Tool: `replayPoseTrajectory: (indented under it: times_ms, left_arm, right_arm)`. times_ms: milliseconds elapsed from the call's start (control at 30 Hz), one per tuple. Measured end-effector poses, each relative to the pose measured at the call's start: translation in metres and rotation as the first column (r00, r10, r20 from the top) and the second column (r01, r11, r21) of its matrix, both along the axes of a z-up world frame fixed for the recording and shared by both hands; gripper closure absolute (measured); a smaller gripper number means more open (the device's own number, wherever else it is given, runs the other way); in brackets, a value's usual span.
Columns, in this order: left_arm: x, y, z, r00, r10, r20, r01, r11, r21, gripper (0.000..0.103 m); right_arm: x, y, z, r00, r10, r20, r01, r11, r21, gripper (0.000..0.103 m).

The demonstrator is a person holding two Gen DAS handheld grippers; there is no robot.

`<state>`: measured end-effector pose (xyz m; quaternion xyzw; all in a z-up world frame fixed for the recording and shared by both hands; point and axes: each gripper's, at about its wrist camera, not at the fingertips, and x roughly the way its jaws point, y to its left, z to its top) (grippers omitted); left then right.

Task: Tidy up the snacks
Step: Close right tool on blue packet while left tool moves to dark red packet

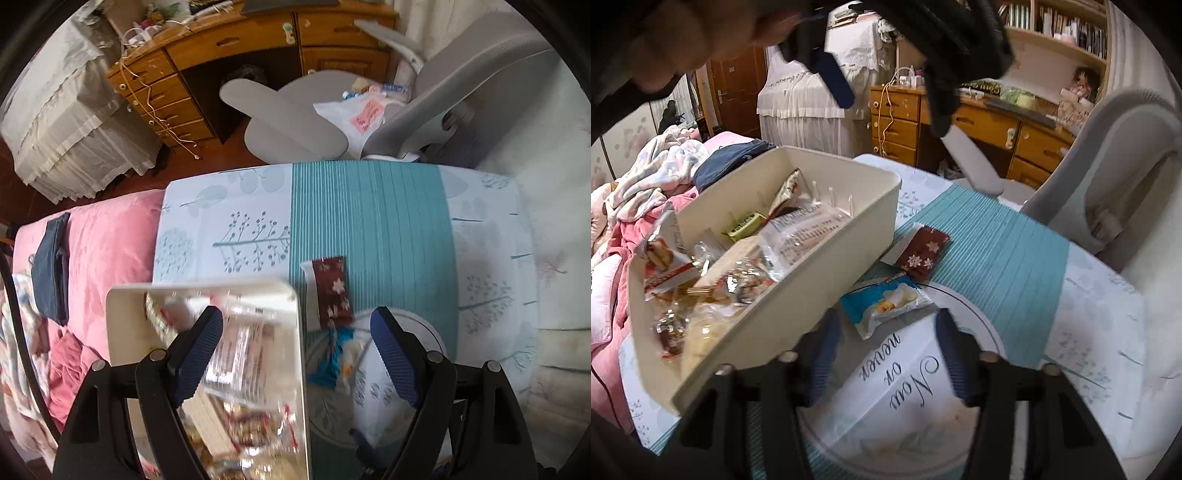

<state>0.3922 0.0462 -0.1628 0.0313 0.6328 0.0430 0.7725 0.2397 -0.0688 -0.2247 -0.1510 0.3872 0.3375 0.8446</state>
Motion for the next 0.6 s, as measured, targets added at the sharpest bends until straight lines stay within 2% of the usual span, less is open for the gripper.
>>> replayPoseTrajectory:
  times_ms: [267,433,600]
  left_arm:
    - [0.053,-0.014,-0.066,0.986,-0.050,-0.159,0.061,0.996,0.063,0.022]
    - [0.069,-0.029,-0.094,0.975,-0.085,-0.203,0.111,0.987,0.119,0.022]
    - [0.078,-0.036,-0.114,0.964,-0.104,-0.244,0.140,0.981,0.135,0.022]
  right_arm:
    - [0.030,0.008,-0.035,0.999,0.029,0.024,-0.028,1.000,-0.013,0.037]
    - [0.045,0.009,-0.048,0.998,0.064,0.019,-0.064,0.998,-0.014,0.037]
    - [0.049,0.014,-0.054,0.989,0.146,-0.001,-0.146,0.989,0.011,0.036]
